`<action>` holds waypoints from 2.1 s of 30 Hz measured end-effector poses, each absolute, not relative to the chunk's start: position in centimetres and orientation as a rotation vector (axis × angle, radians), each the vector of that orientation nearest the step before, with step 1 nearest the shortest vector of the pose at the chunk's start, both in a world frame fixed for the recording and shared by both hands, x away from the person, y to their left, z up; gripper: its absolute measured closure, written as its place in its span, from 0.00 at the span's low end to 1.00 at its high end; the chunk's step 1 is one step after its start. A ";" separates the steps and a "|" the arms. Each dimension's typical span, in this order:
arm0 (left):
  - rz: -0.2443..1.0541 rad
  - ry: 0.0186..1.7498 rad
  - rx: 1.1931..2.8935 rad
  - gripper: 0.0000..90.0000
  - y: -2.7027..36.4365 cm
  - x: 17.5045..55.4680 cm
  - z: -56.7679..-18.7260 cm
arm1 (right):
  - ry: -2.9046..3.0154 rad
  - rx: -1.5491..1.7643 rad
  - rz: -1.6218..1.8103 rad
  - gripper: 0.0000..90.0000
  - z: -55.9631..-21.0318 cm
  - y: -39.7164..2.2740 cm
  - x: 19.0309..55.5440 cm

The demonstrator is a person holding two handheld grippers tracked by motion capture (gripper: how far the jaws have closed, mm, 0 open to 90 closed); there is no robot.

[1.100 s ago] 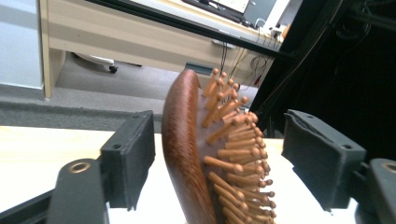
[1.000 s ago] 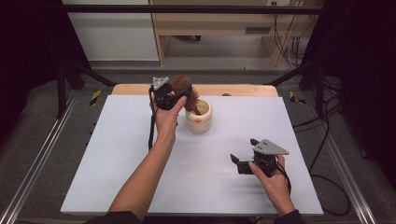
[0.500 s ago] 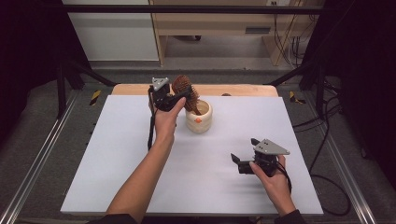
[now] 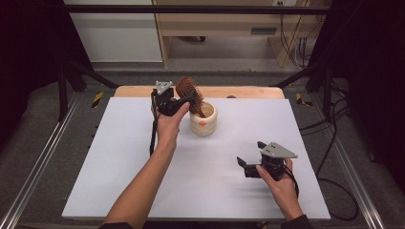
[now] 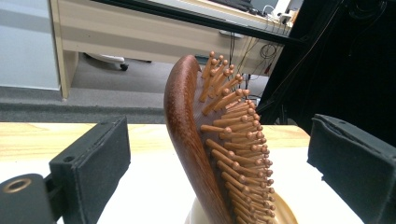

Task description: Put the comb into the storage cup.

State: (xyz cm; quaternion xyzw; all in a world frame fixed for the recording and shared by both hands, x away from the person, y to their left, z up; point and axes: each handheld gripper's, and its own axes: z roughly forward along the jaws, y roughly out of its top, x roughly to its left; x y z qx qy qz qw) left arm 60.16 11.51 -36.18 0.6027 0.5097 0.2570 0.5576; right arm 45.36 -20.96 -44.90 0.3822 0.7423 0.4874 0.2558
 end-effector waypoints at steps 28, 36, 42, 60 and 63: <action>0.619 1.172 1.530 0.07 12.2 57.3 -36.8 | 2.056 0.993 1.256 0.05 -45.4 -20.7 45.5; 0.622 1.154 1.522 0.07 13.1 56.2 -36.0 | 2.051 1.011 1.247 0.05 -45.6 -20.6 45.2; 0.639 1.141 1.532 0.06 13.8 54.9 -35.8 | 2.021 1.043 1.279 0.05 -45.5 -20.8 44.9; 0.621 1.133 1.548 0.06 14.2 54.0 -37.0 | 1.942 1.090 1.343 0.04 -44.8 -21.4 43.4; 0.592 1.129 1.541 0.06 14.2 53.5 -36.9 | 1.918 1.085 1.324 0.07 -44.7 -21.4 43.2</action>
